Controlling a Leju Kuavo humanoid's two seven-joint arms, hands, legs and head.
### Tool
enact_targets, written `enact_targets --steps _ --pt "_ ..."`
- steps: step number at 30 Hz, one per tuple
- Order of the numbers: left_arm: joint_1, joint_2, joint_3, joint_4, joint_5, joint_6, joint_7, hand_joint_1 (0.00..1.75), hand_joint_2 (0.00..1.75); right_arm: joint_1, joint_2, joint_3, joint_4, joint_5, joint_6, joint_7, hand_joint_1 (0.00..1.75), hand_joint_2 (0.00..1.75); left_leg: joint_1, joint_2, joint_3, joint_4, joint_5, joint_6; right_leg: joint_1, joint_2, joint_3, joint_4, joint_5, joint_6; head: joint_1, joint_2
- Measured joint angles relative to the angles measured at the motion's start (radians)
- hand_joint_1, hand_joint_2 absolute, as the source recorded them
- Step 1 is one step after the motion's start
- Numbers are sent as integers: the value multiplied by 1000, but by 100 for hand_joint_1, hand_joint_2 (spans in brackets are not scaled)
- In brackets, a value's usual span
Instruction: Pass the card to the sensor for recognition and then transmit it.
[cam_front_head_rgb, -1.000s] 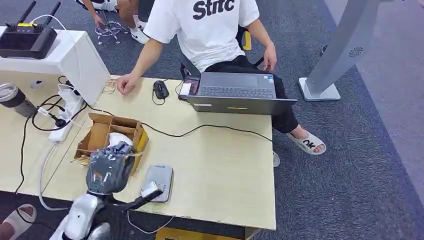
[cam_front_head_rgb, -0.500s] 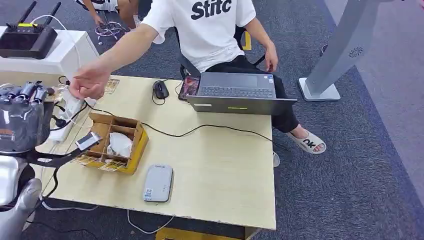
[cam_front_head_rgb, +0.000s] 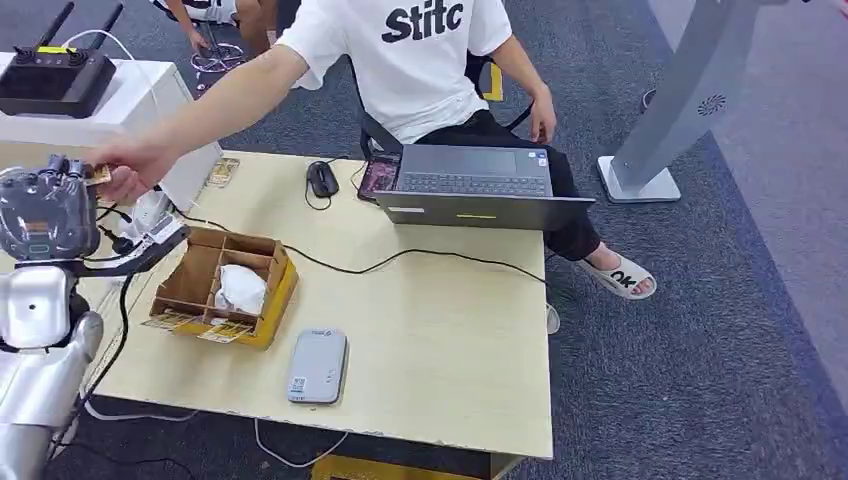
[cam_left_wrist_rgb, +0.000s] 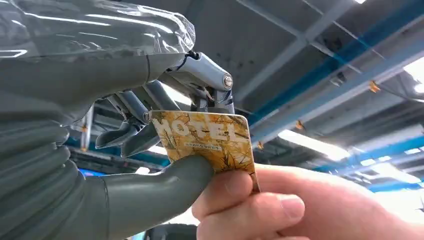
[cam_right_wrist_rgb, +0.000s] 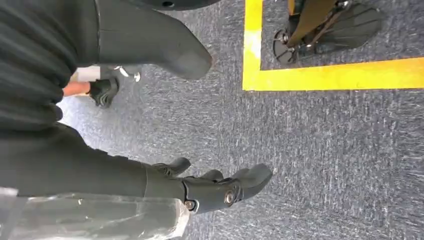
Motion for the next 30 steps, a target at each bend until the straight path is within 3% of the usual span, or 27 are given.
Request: enact_targets --steps 1,2,9,19,22,24,25,26,27,28,30 --pt "-7 -4 -8 11 0 -2 4 175 175 0 0 0 0 1 -1 1 0 175 0 0 0 0 0 0 0 0 0 0 0 0 0 0" --pt "-13 -10 -19 21 0 -6 9 0 175 0 0 -1 0 3 -2 1 0 175 0 0 0 0 0 0 0 0 0 0 0 0 0 0" --pt "-45 -58 -50 45 6 -11 28 0 175 -1 0 -1 0 8 -1 -20 0 175 0 1 0 0 0 0 0 2 -1 0 1 -1 0 0" --pt "-45 -59 -50 45 7 -10 27 0 175 -1 0 -1 0 8 -1 -21 0 175 0 1 0 0 0 0 0 2 -1 0 1 -1 0 0" --pt "-48 -67 -50 45 13 -5 20 0 175 -1 0 -1 0 9 -1 -25 0 175 0 1 0 0 0 0 0 2 -1 0 1 -1 -1 0" --pt "-39 -92 -50 16 76 2 -20 0 175 -1 1 -1 0 19 -3 -33 0 175 0 1 -1 0 0 0 0 2 -1 0 1 -1 0 0" --pt "0 -116 -50 -82 177 -13 -71 0 175 0 2 -2 0 23 -7 -32 0 175 0 1 -1 0 0 0 0 2 -1 0 1 -1 0 0" --pt "89 -134 -50 -240 266 -74 -110 0 175 0 5 -12 0 19 -10 -32 0 175 0 2 -1 0 -1 1 0 2 -1 0 0 -1 0 0" --pt "250 -141 -69 -460 322 -125 -143 0 175 3 13 -28 0 8 -24 -21 0 175 0 3 -1 0 -3 1 0 3 -1 0 0 0 0 0" --pt "392 -138 -86 -608 324 -129 -146 0 175 7 18 -44 0 6 -26 -13 0 175 0 3 -1 0 -3 0 0 3 -2 0 -1 0 0 0" --pt "467 -131 -90 -680 348 -155 -146 0 175 8 20 -50 0 0 -26 -13 0 175 0 3 -1 -1 -3 0 0 3 -2 0 -1 0 0 0"
